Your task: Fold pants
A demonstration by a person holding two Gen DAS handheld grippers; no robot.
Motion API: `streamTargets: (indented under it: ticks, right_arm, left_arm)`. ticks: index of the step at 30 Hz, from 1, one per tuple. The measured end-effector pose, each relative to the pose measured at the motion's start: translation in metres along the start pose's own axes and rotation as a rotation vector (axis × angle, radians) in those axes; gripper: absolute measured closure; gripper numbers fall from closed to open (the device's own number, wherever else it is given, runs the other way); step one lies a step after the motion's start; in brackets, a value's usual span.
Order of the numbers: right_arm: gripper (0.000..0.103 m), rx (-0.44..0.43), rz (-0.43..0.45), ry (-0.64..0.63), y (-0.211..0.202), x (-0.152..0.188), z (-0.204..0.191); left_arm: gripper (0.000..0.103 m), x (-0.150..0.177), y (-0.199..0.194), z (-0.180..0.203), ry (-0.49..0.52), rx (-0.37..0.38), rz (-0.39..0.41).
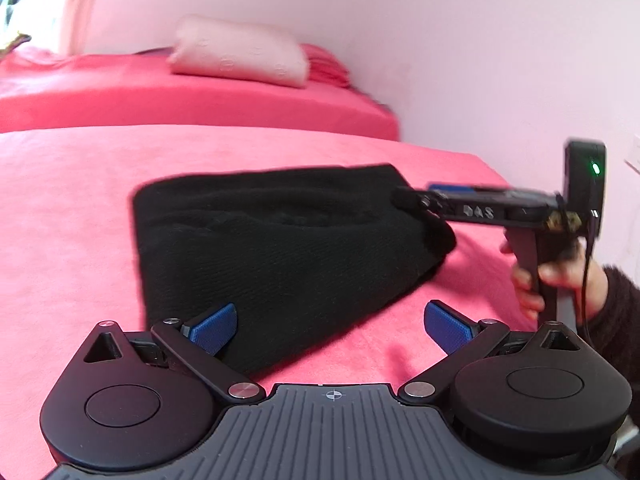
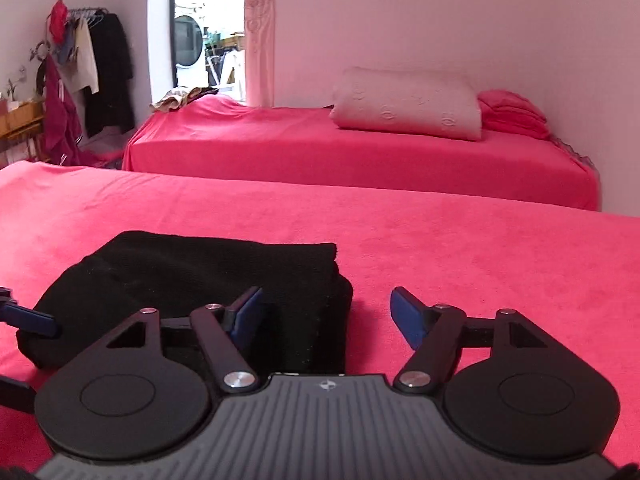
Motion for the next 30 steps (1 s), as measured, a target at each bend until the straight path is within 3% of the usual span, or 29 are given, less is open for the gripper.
streamTargets:
  ticks: [2,6,9,16,30]
  right_arm:
    - [0.029,-0.034,-0.027,0.066,0.004,0.0,0.001]
    - [0.017,-0.095,-0.115,0.164,0.013,0.006,-0.003]
    - [0.013,-0.09,-0.155,0.174,0.016,0.016,-0.005]
    - [0.005,-0.127,-0.19,0.303,0.016,0.025,0.015]
    - [0.004,-0.138,-0.197,0.305,0.017,0.025,0.015]
  left_arm:
    - [0.0,-0.013,-0.013,-0.004,-0.003,-0.062,0.014]
    - [0.0,-0.037,-0.022,-0.015,0.018,-0.251,0.029]
    - [0.0,-0.044,-0.004,-0.027,0.005,-0.335,-0.036]
    - [0.0,-0.028,0.036,-0.048,-0.027,-0.382,-0.163]
    - [0.0,-0.027,0.041,-0.051,-0.036,-0.375,-0.166]
Point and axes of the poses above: each gripper's, at about its wrist camera, not at the fingertips, and y roughly the way its jaws point, z to its right, x to its underside, the point moved 5 cm from there along y, roughly the way its jaws point, and after that the axes turned 7 degrees about y, right-handed, at the moved point
